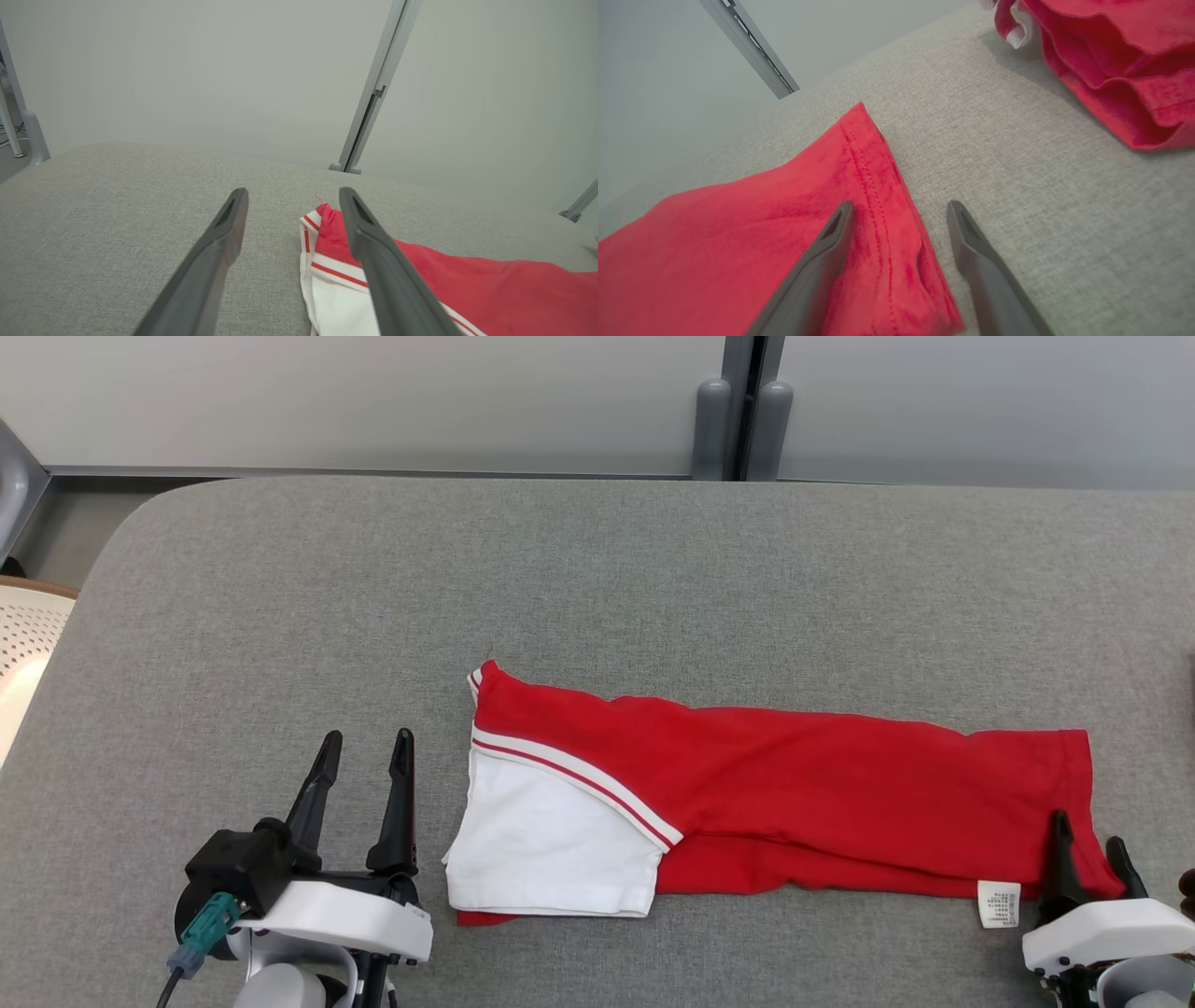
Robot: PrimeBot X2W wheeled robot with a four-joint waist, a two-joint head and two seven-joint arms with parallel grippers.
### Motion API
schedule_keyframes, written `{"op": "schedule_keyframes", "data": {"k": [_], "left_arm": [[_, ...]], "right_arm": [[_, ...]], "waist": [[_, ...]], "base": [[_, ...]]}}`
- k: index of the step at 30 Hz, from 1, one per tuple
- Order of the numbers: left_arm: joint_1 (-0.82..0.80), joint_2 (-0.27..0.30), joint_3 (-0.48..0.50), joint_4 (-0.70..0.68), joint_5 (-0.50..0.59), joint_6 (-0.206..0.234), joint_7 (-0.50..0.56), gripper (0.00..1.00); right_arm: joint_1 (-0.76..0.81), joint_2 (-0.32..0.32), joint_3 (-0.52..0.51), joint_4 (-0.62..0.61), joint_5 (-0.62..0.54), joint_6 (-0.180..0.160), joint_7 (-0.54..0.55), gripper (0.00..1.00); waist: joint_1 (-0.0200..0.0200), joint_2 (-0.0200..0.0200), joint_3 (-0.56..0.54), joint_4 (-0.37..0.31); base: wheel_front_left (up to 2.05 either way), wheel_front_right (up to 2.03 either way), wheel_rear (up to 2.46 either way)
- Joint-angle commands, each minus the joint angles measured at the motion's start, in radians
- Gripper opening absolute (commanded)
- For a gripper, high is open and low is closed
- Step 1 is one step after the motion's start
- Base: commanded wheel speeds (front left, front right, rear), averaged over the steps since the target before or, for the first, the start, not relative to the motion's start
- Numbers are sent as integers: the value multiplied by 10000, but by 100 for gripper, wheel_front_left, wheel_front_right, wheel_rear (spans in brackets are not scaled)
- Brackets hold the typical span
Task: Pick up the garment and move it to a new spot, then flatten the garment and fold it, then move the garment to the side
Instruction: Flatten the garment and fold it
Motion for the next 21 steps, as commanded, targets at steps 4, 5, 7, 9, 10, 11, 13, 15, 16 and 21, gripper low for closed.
{"op": "schedule_keyframes", "data": {"k": [4,5,7,9,10,11,13,15,16,21], "left_arm": [[-156,33,50,-17,-45,31,-8,100],[-175,35,61,-30,5,22,-8,100],[-162,34,127,-81,7,71,-8,100],[-125,33,169,-108,-17,85,-8,100],[-100,33,181,-112,-30,97,-8,100],[-74,31,180,-110,-45,101,-8,100],[-58,34,202,-169,-48,120,-8,100],[-14,31,203,-206,-61,169,-8,100],[9,33,201,-228,-63,185,-9,100],[78,33,200,-227,-105,208,-9,100]], "right_arm": [[-148,5,268,426,383,2,-15,18],[-151,-19,334,461,457,2,-12,0],[-156,-71,452,489,569,2,-13,0],[-128,-174,503,504,674,2,-18,0],[-123,-259,483,508,713,2,-18,0],[-133,-351,432,513,762,0,-21,0],[-179,-571,258,513,703,-1,-30,0],[-253,-735,-15,502,606,-1,-30,0],[-303,-845,-188,502,503,-1,-30,0],[-541,-1309,-1448,439,-41,-1,-30,0]], "waist": [[0,-1,29,8],[0,-1,23,9],[0,-1,1,8],[0,-1,-41,7],[0,-1,-63,4],[0,-1,-85,-1],[0,-1,-124,-17],[0,-1,-156,-35],[0,-1,-174,-45],[0,-1,-288,-99]], "base": [[0,0,0],[0,0,0],[0,0,0],[0,0,0],[0,0,0],[0,0,0],[0,0,0],[0,0,0],[0,0,0],[0,0,0]]}}
